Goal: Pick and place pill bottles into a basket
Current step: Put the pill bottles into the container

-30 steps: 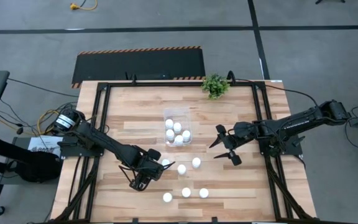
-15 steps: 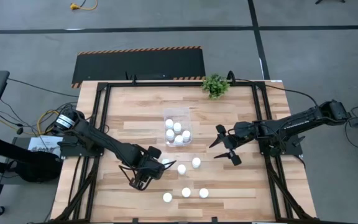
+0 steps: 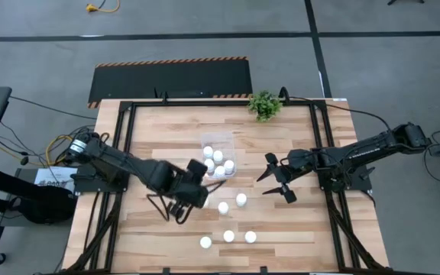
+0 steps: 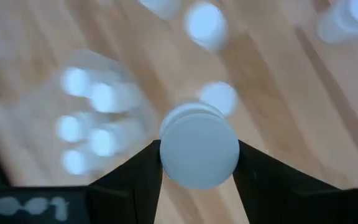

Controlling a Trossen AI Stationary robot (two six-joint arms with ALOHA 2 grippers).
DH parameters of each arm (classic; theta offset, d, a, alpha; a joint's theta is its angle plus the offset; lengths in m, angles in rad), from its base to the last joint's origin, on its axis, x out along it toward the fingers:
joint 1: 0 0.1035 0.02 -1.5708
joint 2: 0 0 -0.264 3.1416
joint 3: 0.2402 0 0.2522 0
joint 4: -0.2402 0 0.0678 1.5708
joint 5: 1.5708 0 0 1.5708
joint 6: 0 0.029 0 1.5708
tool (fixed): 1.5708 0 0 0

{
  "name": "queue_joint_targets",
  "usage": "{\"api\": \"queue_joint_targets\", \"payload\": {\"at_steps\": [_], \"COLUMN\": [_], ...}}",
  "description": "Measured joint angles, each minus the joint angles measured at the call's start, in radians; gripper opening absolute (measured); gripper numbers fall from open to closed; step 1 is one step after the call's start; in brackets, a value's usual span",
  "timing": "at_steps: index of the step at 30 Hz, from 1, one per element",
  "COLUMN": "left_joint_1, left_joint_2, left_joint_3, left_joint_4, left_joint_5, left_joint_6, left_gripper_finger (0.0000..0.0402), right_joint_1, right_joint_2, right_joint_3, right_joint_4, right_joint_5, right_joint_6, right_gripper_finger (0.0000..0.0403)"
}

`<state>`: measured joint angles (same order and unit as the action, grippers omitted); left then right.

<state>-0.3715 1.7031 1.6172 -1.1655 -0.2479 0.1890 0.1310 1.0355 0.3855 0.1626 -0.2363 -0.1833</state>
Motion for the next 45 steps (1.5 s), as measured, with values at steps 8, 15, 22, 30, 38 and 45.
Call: {"api": "queue_joint_targets", "payload": {"at_steps": [8,15,22,30,38,45], "left_joint_1": [0.166,0.333,0.465,0.569,0.654,0.717], "left_joint_2": [0.0,0.0,0.0,0.0,0.0,0.043], "left_joint_3": [0.156,0.194,0.194,0.195,0.195,0.196], "left_joint_4": [0.005,0.044,0.107,0.153,0.183,0.185], "left_joint_5": [-0.008,0.035,0.106,0.159,0.215,0.245], "left_joint_6": [0.137,0.24,0.323,0.367,0.38,0.379], "left_gripper_finger": [0.0168,0.0168,0.0168,0.0168,0.0168,0.0168], "right_joint_1": [0.0,0.0,0.0,0.0,0.0,0.0], "right_joint_2": [0.0,0.0,0.0,0.0,0.0,0.0], "right_joint_3": [0.0,0.0,0.0,0.0,0.0,0.0], "right_joint_4": [0.003,0.002,0.002,0.003,0.002,0.003], "right_joint_5": [0.0,0.0,0.0,0.0,0.0,0.002], "right_joint_6": [0.01,0.018,0.034,0.069,0.071,0.071], "right_gripper_finger": [0.023,0.023,0.023,0.023,0.023,0.023]}}
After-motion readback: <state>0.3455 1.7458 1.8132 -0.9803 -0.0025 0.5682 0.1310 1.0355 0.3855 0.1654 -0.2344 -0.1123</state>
